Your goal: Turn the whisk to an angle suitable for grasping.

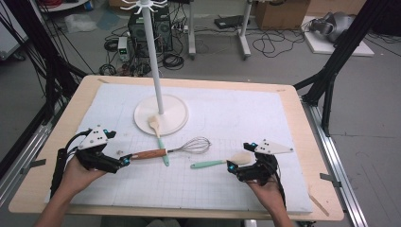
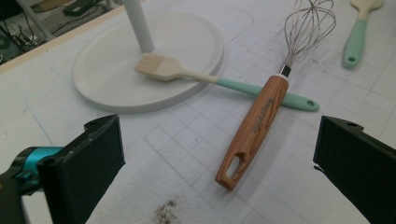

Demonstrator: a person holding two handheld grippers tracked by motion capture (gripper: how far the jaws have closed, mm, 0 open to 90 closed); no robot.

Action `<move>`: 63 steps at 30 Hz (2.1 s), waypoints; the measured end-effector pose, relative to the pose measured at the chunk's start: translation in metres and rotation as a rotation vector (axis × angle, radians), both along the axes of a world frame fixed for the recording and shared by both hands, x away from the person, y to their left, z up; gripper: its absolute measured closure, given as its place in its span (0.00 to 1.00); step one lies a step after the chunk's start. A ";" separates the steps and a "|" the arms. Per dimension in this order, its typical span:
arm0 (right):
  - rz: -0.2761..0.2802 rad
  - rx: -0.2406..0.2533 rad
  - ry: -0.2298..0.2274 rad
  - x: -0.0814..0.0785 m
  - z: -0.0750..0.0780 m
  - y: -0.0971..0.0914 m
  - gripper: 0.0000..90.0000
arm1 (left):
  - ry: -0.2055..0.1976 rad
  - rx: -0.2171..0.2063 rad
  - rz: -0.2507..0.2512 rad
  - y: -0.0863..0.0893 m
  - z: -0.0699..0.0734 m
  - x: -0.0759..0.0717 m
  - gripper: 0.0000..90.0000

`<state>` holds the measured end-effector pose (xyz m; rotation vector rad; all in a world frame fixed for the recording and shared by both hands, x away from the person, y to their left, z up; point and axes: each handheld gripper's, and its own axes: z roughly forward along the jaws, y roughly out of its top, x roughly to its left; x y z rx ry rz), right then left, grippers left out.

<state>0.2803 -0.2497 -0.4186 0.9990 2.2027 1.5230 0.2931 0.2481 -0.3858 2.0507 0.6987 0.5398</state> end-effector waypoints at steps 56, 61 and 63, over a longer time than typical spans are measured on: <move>0.007 0.000 0.015 0.003 -0.002 0.001 0.00 | 0.238 0.194 -0.301 -0.049 -0.042 0.049 0.60; 0.012 -0.002 0.002 0.004 -0.001 0.001 0.00 | 0.252 0.198 -0.306 -0.048 -0.043 0.051 0.62; 0.012 0.000 0.009 0.003 -0.001 0.001 0.00 | 0.259 0.197 -0.310 -0.048 -0.044 0.051 0.64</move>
